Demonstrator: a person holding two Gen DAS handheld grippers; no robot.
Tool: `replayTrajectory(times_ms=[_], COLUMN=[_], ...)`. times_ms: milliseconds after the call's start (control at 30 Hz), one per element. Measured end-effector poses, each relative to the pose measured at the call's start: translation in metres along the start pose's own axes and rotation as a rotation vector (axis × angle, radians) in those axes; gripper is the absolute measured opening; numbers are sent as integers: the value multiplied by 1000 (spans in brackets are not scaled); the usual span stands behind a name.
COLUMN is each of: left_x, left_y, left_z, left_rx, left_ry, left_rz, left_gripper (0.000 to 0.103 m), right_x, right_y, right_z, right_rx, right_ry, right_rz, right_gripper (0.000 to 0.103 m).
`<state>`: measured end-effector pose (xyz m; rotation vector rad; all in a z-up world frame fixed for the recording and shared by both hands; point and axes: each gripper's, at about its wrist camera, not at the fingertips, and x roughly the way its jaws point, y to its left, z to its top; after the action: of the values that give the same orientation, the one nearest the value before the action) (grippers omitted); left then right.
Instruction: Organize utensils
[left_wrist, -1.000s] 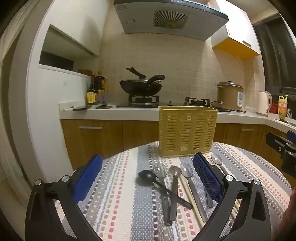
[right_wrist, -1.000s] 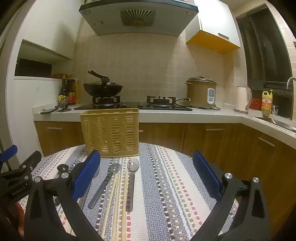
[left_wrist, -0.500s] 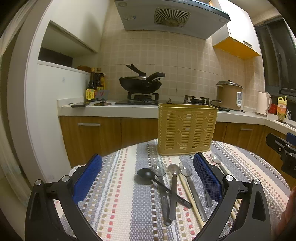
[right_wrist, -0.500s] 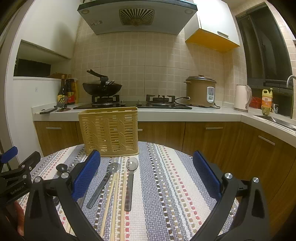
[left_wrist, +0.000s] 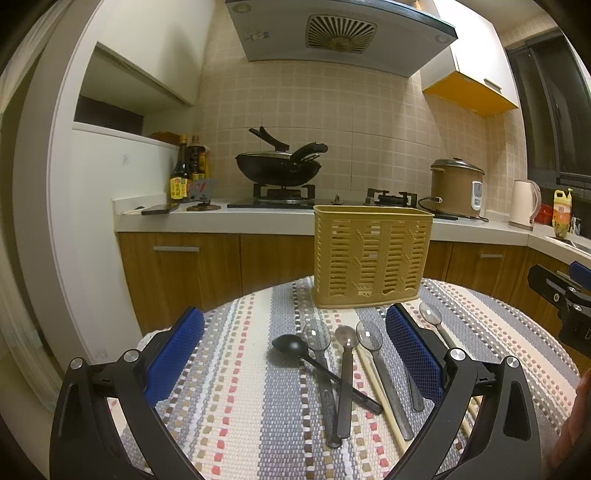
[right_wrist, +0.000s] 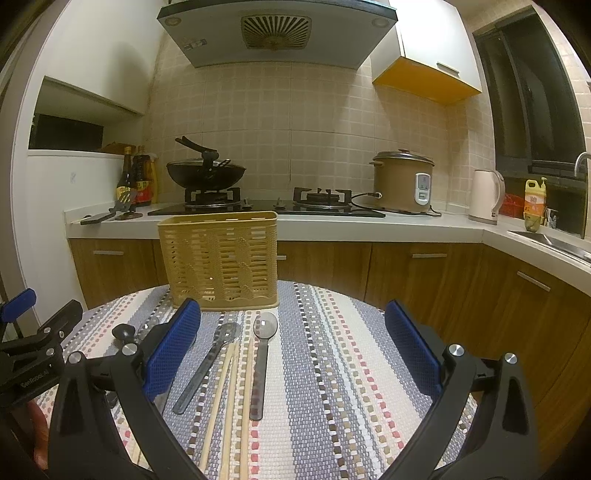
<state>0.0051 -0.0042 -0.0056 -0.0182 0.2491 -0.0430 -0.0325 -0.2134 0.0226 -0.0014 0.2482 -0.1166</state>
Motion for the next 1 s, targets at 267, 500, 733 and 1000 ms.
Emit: replayTrajectory(times_ms=[267, 500, 733, 1000], left_x=[0, 0, 0, 0], left_y=[0, 0, 1, 1], left_z=[0, 0, 0, 0], left_rx=[1, 2, 1, 1], left_ry=[0, -2, 0, 1], left_rz=[0, -1, 0, -1], left_gripper=[95, 95, 95, 95], right_x=[1, 1, 2, 1], right_y=[3, 3, 4, 4], right_z=[-2, -3, -3, -3], right_rx=[-8, -9, -11, -14], right_ry=[2, 1, 6, 3], right_rz=[6, 6, 9, 7], right_gripper=[95, 95, 95, 95])
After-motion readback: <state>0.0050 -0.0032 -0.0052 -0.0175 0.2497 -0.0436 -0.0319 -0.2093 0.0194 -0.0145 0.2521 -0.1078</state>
